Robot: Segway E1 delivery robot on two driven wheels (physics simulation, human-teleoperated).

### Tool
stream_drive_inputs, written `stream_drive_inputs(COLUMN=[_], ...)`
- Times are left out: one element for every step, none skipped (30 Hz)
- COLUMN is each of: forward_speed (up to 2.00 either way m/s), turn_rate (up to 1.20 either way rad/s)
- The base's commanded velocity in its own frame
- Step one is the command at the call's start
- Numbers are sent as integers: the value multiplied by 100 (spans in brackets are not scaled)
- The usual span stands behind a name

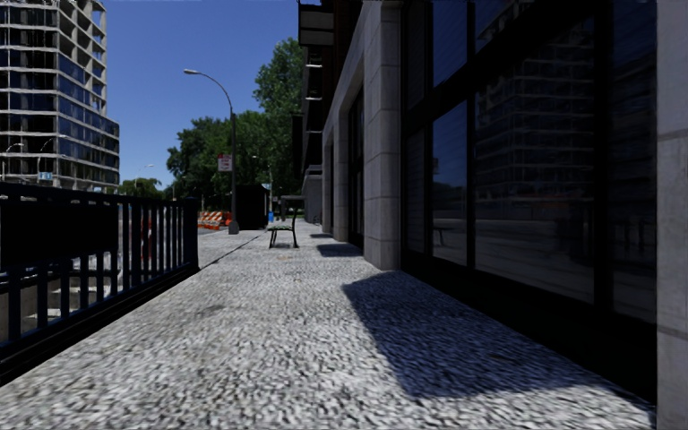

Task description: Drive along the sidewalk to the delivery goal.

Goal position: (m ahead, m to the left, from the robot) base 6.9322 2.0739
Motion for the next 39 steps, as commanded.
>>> stream_drive_inputs(forward_speed=[200,200,200,200,200,200,200,200,200,200,200,200,200,200,200,200,200,200,200,200,200,200,200,200,200,200,200,200,200,200,200,200,200,200,200,200,200,200,200], turn_rate=[19,63,107,120,120,113,38,20,9,3,1,1,1,2,10,66,98,101,101,92,17,3,0,0,0,0,0,0,0,0,0,0,0,0,0,0,0,0,0])
